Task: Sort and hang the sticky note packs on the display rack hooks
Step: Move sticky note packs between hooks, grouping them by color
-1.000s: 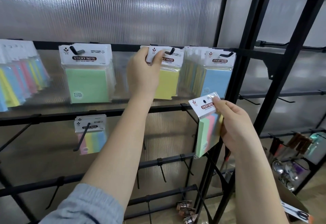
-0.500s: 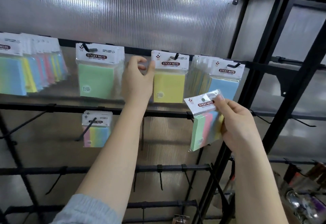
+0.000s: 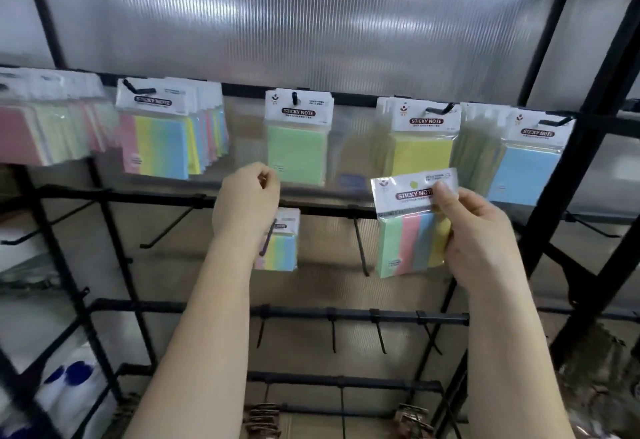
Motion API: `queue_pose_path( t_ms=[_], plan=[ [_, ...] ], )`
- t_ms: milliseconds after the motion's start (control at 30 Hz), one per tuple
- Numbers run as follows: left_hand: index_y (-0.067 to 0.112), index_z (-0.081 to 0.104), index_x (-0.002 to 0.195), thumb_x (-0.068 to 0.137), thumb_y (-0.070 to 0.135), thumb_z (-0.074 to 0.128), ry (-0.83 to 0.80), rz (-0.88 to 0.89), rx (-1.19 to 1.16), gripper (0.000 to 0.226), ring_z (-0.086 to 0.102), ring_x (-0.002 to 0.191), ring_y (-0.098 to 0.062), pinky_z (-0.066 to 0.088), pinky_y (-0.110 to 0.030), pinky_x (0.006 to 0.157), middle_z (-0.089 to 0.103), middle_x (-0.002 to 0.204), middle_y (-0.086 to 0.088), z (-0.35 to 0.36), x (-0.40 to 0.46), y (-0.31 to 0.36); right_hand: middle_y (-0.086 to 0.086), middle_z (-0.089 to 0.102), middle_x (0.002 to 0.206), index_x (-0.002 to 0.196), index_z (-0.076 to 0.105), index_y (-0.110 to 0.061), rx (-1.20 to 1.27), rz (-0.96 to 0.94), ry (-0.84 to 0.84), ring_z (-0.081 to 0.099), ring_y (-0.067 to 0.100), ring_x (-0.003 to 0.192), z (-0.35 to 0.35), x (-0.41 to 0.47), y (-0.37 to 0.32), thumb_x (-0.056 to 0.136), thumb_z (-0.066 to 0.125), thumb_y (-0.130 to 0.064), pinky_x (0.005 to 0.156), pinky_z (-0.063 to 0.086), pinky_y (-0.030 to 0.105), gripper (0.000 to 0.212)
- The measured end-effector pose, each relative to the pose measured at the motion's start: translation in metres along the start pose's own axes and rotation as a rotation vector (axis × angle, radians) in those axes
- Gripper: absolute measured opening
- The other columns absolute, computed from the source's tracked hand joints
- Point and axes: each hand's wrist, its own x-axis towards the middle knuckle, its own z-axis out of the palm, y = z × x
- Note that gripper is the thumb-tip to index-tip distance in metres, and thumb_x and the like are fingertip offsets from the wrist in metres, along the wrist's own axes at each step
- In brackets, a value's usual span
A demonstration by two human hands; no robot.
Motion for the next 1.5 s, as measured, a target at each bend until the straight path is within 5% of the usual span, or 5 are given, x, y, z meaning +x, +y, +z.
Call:
queue_pose_path(
  t_ms=[233,433,767,1167,1500],
  plan=[
    [0.020,0.064,0.095,0.096,0.027,0.042,-0.030,-0.072,0.119,0.023,0.055,0.083,-0.023,0.042,-0.030,0.063,0.063,0.091,0.002,-0.083,0.001,-0.068,-0.007,0.072,0.072,0.070,0.069,-0.019,0.095,0.017,0.042,0.063,0.005,0.061,0.078,-0.048,0.018,0.085,0.064,-0.028,0.055,0.049,0.016,0.018],
    [0.020,0.064,0.104,0.097,0.024,0.040,-0.081,-0.125,0.217,0.025,0.049,0.080,-0.017,0.039,-0.028,0.065,0.058,0.094,0.004,-0.140,-0.010,-0.126,-0.001,0.073,0.084,0.071,0.072,-0.021,0.053,0.047,0.037,0.066,0.015,0.076,0.136,-0.097,0.027,0.088,0.064,-0.028,0.077,0.051,0.037,0.019],
    [0.022,0.062,0.106,0.096,0.020,0.043,-0.152,-0.185,0.254,0.021,0.053,0.085,-0.020,0.047,-0.032,0.071,0.062,0.108,-0.002,-0.185,-0.007,-0.175,0.002,0.075,0.092,0.089,0.074,-0.016,0.028,0.086,0.046,0.068,0.030,0.096,0.203,-0.112,0.022,0.085,0.070,-0.030,0.086,0.054,0.044,0.015],
    [0.017,0.060,0.120,0.097,0.023,0.046,-0.109,-0.179,0.235,0.028,0.053,0.109,-0.022,0.037,-0.028,0.080,0.060,0.122,-0.005,-0.193,0.043,-0.194,-0.003,0.070,0.074,0.071,0.071,-0.019,0.101,-0.052,-0.033,0.061,0.014,0.068,0.274,-0.060,0.000,0.082,0.073,-0.020,0.061,0.048,0.027,0.011],
    [0.018,0.062,0.113,0.097,0.023,0.045,-0.099,-0.183,0.237,0.023,0.048,0.089,-0.013,0.037,-0.029,0.073,0.062,0.115,-0.003,-0.180,0.084,-0.211,-0.014,0.056,0.048,0.060,0.062,-0.016,0.107,-0.149,0.037,0.048,-0.002,0.045,0.325,-0.009,-0.012,0.078,0.076,-0.016,0.049,0.037,0.012,0.023]
  ],
)
